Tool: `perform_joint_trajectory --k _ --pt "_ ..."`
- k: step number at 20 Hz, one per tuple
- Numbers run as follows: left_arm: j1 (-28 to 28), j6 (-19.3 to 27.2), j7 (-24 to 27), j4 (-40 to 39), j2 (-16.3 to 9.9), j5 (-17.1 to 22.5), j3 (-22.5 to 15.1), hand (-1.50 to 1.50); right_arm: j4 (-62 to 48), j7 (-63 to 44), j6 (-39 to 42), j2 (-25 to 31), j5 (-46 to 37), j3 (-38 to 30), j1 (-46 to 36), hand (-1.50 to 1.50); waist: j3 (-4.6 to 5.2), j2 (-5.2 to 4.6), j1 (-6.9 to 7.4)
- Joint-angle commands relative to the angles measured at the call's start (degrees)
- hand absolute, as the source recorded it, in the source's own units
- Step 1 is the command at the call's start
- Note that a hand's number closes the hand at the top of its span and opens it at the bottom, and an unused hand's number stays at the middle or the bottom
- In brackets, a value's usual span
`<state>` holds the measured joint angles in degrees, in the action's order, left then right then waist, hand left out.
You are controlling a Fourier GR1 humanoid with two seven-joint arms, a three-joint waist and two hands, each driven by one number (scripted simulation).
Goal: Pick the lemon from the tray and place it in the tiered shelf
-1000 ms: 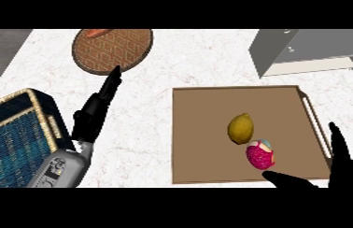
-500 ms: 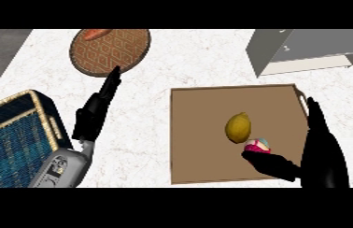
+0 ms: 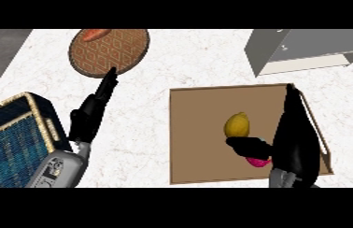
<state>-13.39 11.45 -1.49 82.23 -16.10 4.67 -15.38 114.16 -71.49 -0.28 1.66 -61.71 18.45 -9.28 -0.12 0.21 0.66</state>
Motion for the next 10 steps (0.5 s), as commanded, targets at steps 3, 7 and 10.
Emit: perform_joint_trajectory --k 3,7,10 --pt "1.4 0.0 1.2 -2.0 1.2 -0.6 -0.1 0.00 -3.3 -13.7 4.3 -1.6 0.3 -1.4 -7.0 -1.50 0.28 -0.26 -0.08" --pt "-0.5 -0.8 1.6 -3.2 0.9 0.0 1.6 0.00 -5.3 -13.7 2.9 -1.6 0.6 -2.3 -6.4 -1.50 0.26 -0.35 -0.42" --pt "-0.1 -2.5 -0.5 -1.8 -0.4 1.2 2.4 0.00 -8.5 -13.7 1.3 -1.6 0.8 -2.7 -6.3 -1.50 0.20 -0.33 -0.08"
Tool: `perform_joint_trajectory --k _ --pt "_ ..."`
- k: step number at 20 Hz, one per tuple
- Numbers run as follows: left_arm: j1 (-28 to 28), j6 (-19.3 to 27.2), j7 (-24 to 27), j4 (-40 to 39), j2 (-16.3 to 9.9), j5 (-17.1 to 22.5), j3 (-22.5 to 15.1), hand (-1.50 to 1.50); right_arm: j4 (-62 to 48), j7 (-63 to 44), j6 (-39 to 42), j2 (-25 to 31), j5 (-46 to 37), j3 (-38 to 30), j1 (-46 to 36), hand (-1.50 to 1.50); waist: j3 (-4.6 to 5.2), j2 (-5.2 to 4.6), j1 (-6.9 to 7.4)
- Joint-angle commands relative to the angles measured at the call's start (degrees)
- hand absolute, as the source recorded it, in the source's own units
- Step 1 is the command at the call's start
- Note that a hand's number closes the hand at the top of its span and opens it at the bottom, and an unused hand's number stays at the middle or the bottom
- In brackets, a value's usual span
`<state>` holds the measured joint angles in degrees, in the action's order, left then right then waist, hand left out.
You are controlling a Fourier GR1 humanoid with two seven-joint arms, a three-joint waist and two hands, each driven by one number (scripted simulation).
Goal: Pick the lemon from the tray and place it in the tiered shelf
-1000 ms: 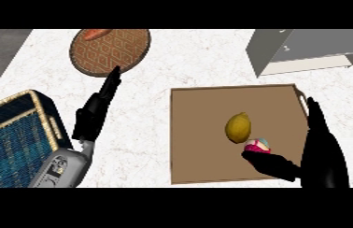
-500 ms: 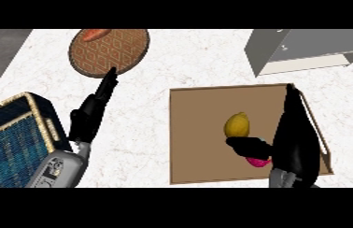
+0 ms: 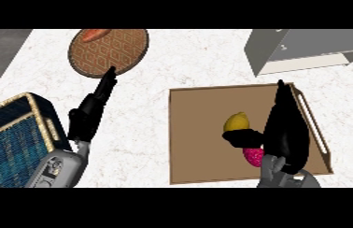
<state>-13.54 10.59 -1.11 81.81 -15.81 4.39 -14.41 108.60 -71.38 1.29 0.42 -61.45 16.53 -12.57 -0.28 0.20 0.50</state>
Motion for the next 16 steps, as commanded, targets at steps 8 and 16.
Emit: perform_joint_trajectory --k 8,16 --pt "3.0 -1.1 1.2 -0.3 0.2 0.2 1.2 0.00 -2.1 -13.8 1.1 -0.4 1.3 0.2 -1.9 -1.50 0.37 -0.08 -0.28" --pt "2.3 0.4 -0.1 0.0 2.4 -1.8 0.0 0.00 -7.6 -13.8 -1.0 -0.4 1.6 0.9 -2.3 -1.50 0.34 -0.22 -0.14"
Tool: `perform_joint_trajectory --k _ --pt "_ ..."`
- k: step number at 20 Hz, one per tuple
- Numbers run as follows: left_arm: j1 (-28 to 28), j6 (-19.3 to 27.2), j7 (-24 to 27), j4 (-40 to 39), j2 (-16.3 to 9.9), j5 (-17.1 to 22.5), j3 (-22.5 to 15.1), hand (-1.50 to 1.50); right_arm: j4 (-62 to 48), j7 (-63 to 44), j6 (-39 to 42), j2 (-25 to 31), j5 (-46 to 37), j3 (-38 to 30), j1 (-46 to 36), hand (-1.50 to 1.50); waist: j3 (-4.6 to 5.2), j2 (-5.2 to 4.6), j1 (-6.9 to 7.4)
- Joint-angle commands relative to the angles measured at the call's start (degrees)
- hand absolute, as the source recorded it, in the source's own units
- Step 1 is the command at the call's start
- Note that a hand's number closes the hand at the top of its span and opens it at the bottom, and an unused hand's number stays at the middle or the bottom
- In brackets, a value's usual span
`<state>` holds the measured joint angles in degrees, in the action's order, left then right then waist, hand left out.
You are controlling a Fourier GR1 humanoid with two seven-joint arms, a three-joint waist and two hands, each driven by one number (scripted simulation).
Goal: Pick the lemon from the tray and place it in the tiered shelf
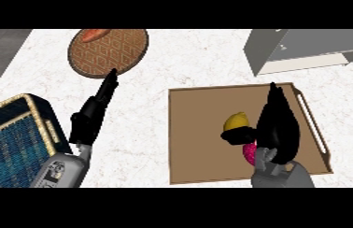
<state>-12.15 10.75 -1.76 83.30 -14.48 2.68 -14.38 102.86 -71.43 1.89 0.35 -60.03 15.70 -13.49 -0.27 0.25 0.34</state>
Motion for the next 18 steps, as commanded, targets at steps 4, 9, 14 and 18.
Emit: perform_joint_trajectory --k 4,9,14,18 --pt "-1.0 -2.0 1.3 -3.7 0.1 1.1 2.1 0.00 -1.3 -12.7 -1.3 -0.3 0.4 0.1 -0.1 -1.50 0.32 -0.32 -0.37" --pt "0.1 -0.1 -1.1 -0.2 1.3 -0.7 0.8 0.00 -2.7 -11.4 -3.1 -0.3 0.2 -0.5 2.0 -1.50 0.27 -0.19 -0.16" --pt "-0.4 -1.5 -3.0 0.3 0.6 -0.2 1.7 0.00 -4.0 -12.2 -4.2 -0.3 0.8 1.0 0.9 -1.50 0.27 -0.15 -0.11" --pt "1.8 -3.4 -2.5 2.0 -0.8 0.8 2.8 0.00 -5.9 -12.5 -6.3 -0.3 2.1 2.6 0.1 -1.50 0.27 -0.11 0.26"
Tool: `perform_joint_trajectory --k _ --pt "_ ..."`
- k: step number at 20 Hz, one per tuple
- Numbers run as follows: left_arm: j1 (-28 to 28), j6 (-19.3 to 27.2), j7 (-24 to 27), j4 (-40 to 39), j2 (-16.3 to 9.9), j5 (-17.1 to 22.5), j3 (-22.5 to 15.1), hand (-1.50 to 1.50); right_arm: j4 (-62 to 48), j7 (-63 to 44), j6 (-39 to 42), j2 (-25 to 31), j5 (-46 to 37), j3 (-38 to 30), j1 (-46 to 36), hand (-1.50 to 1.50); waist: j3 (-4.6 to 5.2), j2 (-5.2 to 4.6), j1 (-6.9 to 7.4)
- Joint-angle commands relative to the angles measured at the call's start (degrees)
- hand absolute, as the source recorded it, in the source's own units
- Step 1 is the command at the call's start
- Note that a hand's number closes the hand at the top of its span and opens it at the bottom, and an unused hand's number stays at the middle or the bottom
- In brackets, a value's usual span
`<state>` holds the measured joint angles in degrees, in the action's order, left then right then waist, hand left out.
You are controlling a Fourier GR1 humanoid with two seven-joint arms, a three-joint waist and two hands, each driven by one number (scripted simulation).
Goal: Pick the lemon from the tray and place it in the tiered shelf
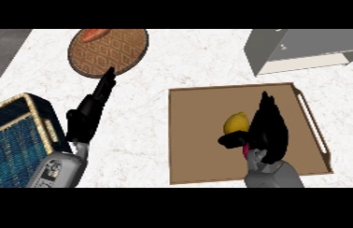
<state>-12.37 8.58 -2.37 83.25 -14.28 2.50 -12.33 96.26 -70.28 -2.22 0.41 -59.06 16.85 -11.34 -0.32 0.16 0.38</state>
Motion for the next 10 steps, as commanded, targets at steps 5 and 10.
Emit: perform_joint_trajectory --k 5,10 --pt "0.3 0.8 1.4 -3.2 2.5 -2.4 -0.9 0.00 -4.0 -11.5 -5.4 -0.4 1.9 1.6 -1.5 -1.50 0.33 -0.25 -0.16" --pt "0.2 -1.7 0.2 -0.9 0.7 -0.2 1.8 0.00 -9.3 -9.3 -2.5 -0.4 5.1 0.5 -4.4 1.50 0.33 -0.27 0.14"
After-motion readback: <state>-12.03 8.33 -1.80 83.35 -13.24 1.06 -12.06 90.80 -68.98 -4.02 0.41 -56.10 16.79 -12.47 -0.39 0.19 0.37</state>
